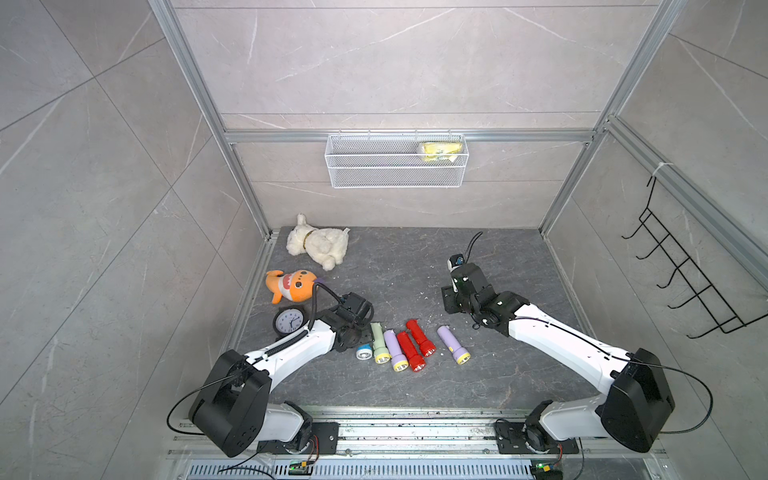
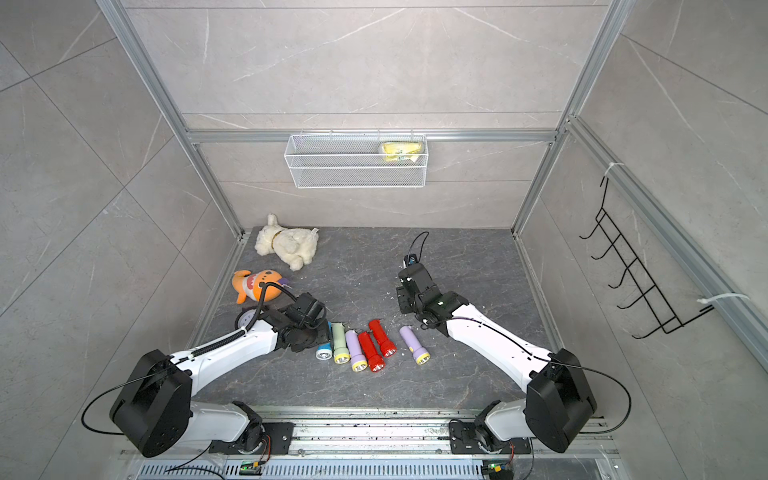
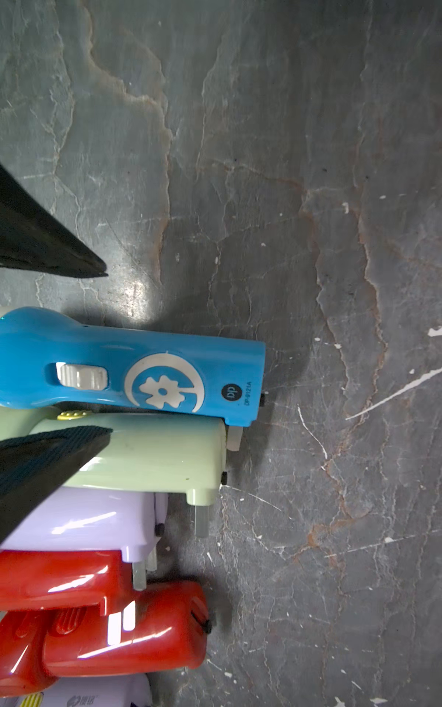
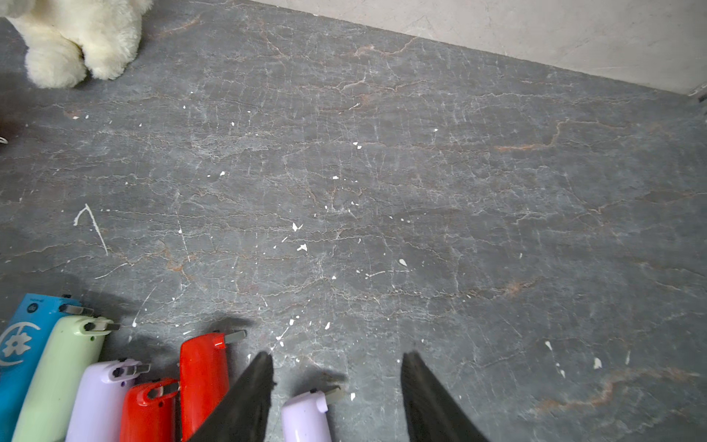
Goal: Close the plug at the bottom of the flashlight
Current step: Pick up the flashlight from the center of the board.
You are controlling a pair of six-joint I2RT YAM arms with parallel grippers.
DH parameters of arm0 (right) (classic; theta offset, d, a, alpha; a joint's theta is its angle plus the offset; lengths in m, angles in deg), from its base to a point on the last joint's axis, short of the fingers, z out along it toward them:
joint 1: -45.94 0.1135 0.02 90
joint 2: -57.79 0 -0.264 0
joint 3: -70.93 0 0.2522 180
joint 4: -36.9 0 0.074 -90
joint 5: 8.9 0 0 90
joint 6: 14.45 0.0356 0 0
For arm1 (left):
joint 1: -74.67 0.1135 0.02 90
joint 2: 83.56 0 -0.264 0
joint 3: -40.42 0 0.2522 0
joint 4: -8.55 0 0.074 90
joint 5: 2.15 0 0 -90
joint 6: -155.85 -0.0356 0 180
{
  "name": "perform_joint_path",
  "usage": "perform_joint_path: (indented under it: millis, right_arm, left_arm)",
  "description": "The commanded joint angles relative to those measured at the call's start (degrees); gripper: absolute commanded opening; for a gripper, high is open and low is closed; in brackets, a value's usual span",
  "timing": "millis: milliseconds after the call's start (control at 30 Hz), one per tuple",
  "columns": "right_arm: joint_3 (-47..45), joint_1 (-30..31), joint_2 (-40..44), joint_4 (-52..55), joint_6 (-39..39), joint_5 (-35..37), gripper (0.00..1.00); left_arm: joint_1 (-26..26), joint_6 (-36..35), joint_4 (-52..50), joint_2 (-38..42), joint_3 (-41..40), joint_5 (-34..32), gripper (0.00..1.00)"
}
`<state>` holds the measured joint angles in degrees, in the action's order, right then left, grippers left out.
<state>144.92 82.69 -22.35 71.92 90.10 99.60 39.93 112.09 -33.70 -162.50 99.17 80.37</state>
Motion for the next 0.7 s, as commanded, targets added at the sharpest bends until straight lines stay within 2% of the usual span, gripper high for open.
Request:
perform_joint_path:
  millis: [0, 167, 400, 667]
  right_arm:
    - [-0.3, 0.0, 0.8, 0.5, -0.1, 2.3, 0.58]
    - [-0.6, -0.4, -0.2, -0.2, -0.1, 2.3, 0.63]
    - [-1.8, -0.8, 0.4, -1.0, -0.1, 1.6, 0.65]
    - [-2.7, -1.8, 1.1, -1.8, 0.0, 1.4, 0.67]
  left_arm:
    - [-0.4, -1.3, -2.5, -1.2, 2.1, -2.0, 0.65]
    - [-0.9, -0.7, -3.6, -4.3, 2.9, -2.2, 0.66]
    - [-1.6, 0.4, -4.6, -8.4, 4.6, -3.6, 0.73]
    - [-1.8, 0.6, -4.3, -12.1, 5.3, -3.3, 0.7]
